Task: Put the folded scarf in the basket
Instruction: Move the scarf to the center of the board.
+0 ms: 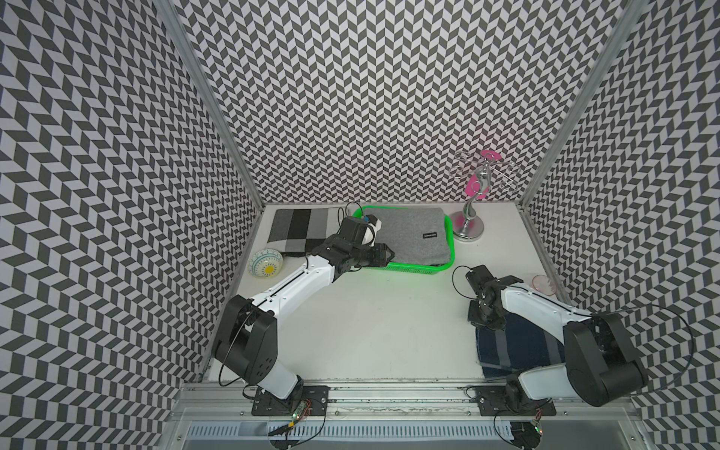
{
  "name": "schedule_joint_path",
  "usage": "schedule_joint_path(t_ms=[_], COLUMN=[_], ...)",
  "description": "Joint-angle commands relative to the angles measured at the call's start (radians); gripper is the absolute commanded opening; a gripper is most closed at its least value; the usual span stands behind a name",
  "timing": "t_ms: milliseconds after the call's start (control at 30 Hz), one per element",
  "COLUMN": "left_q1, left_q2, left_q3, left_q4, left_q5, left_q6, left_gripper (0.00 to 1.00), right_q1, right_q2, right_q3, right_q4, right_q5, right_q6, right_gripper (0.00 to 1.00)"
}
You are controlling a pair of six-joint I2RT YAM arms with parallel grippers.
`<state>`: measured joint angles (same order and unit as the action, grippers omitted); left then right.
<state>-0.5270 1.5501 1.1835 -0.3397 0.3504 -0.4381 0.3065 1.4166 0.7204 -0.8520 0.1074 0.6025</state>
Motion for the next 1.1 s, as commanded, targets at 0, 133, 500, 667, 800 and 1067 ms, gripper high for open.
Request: schedule_joint_path(t_ms=[0, 133, 500, 667, 800, 1067], left_q1=[0.009, 0.022, 0.036, 0.036, 0.035, 0.029], left_q2=[-0.046, -0.080, -0.173, -0.213, -0.242, -0.285], left_q3=[-0.036, -0.080, -0.200, -0.248, -0.296, -0.389], left_q4=[0.005, -0.002, -0.017, -0.020, -0.027, 0.022], left_q5=[0.021, 0.027, 0.026, 0.042, 0.035, 0.054], left_q6=[0.012, 0.005, -0.023, -0.057, -0.077, -0.160], left_gripper=[0.44, 0.44, 0.44, 0.43, 0.43, 0.43], right_q1=[0.030, 0.135, 0.382, 0.449, 0.471, 0.440], right_q2=[0.018, 0.064, 0.288, 0.437, 0.451, 0.235], right_q3=[-0.027, 0.006, 0.312, 0.483, 0.529, 0.450], right_q4=[0.096, 0.133, 0.230, 0.276, 0.314, 0.274], right_q5=[-0.066, -0.104, -0.271, -0.355, -0.400, -0.408], right_q6=[-0.007, 0.037, 0.152, 0.150, 0.144, 0.127], right_gripper=[0.08, 0.08, 0.13, 0.18, 0.41, 0.43])
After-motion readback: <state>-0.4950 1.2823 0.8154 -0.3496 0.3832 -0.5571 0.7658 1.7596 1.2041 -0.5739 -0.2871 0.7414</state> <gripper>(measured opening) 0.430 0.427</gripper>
